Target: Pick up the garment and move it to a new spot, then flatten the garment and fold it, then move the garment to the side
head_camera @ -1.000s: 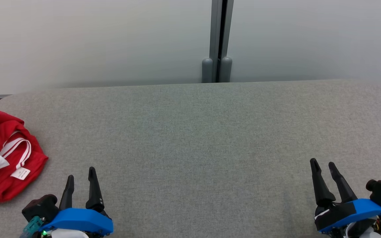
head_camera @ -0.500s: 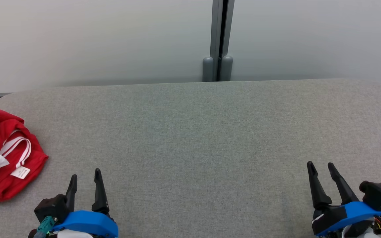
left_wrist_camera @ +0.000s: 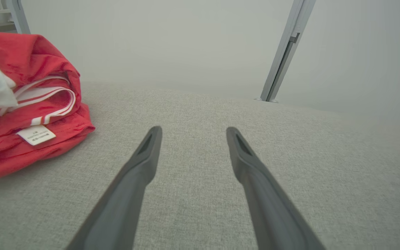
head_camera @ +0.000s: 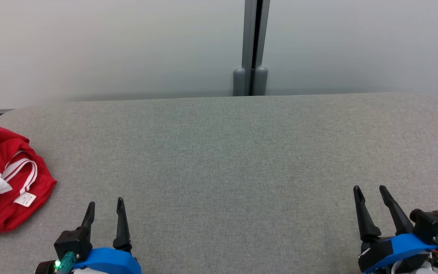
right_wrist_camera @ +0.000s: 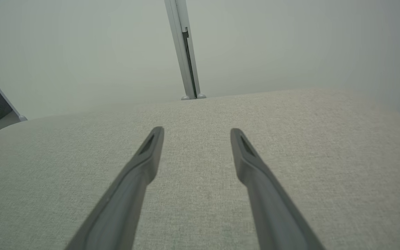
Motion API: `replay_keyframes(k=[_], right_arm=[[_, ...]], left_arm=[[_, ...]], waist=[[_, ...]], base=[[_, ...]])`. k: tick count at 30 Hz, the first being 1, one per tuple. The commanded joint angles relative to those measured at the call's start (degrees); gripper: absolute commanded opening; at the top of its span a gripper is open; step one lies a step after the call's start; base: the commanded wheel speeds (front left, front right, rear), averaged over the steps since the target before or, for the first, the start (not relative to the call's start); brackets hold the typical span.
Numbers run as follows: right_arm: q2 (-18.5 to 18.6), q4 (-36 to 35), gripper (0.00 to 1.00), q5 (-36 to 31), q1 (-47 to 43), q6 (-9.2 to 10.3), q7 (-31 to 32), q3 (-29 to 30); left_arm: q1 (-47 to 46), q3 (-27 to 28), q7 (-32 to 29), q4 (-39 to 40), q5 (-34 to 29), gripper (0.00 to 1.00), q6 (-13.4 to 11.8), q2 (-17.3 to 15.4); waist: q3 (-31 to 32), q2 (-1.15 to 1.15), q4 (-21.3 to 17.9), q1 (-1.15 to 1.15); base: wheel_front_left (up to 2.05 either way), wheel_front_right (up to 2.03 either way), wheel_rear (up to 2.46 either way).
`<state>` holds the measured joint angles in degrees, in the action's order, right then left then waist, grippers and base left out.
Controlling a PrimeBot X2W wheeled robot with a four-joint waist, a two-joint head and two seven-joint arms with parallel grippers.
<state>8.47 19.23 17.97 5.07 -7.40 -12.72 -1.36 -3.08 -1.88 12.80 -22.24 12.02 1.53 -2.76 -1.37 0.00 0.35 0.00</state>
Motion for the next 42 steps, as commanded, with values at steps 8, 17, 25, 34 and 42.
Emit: replay_keyframes(k=[8,17,25,34,42], right_arm=[[-0.96,-0.04,1.00,-4.71,-0.43,-0.14,-1.25,2.87],[-1.58,0.08,1.00,-8.46,-0.36,-0.15,-2.25,4.37],[-1.16,0.72,1.00,-9.82,-0.66,-0.15,-2.57,4.04],[-0.13,0.04,1.00,-8.96,-0.06,-0.16,-2.52,3.84],[0.59,0.29,1.00,-8.70,0.32,-0.15,-2.52,1.29]], left_arm=[[0.51,-0.57,1.19,-0.31,-4.34,1.00,-0.42,-0.18],[1.17,-0.46,2.15,-0.27,-7.66,1.00,-0.68,-0.17],[1.27,-0.57,2.48,-0.61,-8.48,1.00,-1.06,-0.17],[-0.86,-1.31,2.48,-0.47,-7.37,1.00,-1.53,-0.14],[0.25,-0.57,2.44,-0.71,-6.41,1.00,-2.29,-0.10]], waist=[[0.20,0.00,-0.06,0.00],[0.49,0.00,-0.21,0.00],[-0.06,0.00,-0.01,0.00],[-1.94,0.00,5.07,0.00],[-3.02,0.00,13.80,0.00]], base=[[0.00,0.00,0.00],[0.00,0.00,0.00],[0.00,0.00,0.00],[0.00,0.00,0.00],[0.00,0.00,0.00]])
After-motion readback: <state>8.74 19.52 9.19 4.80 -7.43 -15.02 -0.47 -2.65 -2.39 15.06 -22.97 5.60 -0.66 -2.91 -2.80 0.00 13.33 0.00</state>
